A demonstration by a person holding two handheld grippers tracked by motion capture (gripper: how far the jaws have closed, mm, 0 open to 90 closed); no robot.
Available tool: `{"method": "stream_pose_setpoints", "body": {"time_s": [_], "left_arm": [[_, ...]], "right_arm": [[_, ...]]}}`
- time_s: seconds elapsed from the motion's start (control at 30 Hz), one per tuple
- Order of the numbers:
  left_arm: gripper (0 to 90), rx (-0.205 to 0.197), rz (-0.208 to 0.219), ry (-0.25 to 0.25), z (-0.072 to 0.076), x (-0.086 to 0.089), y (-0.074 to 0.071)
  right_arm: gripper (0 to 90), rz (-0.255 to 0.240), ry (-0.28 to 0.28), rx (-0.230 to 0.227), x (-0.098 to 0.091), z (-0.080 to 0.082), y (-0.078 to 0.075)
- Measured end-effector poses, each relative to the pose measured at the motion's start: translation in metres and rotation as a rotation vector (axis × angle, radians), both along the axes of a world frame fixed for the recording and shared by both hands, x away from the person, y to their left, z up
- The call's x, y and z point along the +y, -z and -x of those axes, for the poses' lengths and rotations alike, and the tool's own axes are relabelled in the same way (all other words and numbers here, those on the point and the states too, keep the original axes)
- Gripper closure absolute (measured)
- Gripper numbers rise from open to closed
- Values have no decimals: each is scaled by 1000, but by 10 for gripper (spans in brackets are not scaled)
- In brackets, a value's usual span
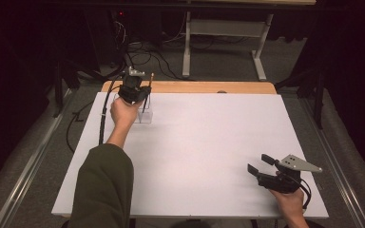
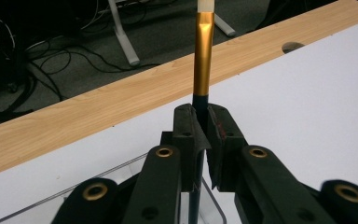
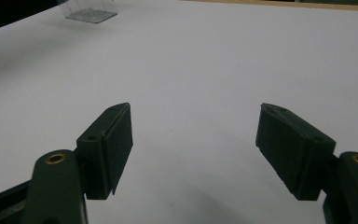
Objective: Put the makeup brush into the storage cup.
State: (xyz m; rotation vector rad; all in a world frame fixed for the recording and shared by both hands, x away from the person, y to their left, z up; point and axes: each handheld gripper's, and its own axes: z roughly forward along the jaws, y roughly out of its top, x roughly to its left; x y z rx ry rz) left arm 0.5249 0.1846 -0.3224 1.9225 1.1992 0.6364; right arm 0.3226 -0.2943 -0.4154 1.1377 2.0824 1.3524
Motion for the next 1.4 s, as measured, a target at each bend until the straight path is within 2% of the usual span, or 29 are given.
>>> {"method": "stream_pose_setpoints", "body": {"time_s": [0.07,0.13,0.17,0.23,0.37,0.4,0.67,1.0,1.17,1.4], "left_arm": [[820,11,-9,5,0,0,2],[798,38,0,11,0,0,3],[746,49,2,11,0,0,4],[642,49,-7,14,1,-1,3],[583,41,-7,19,7,-2,1],[538,38,-9,19,8,-1,0],[432,36,6,28,19,4,-5],[366,21,28,30,29,11,-11],[357,17,57,28,34,14,-12],[347,9,64,35,40,15,-15]], "right_arm": [[290,0,2,1,0,0,0],[290,0,2,1,0,0,0],[290,0,2,1,0,0,0],[291,0,3,3,0,0,0],[291,2,1,3,1,0,0],[291,5,2,5,1,-1,1],[292,17,2,1,2,0,1],[292,25,9,3,3,0,1],[292,23,12,5,2,-1,1],[292,26,12,2,3,-1,1]]}}
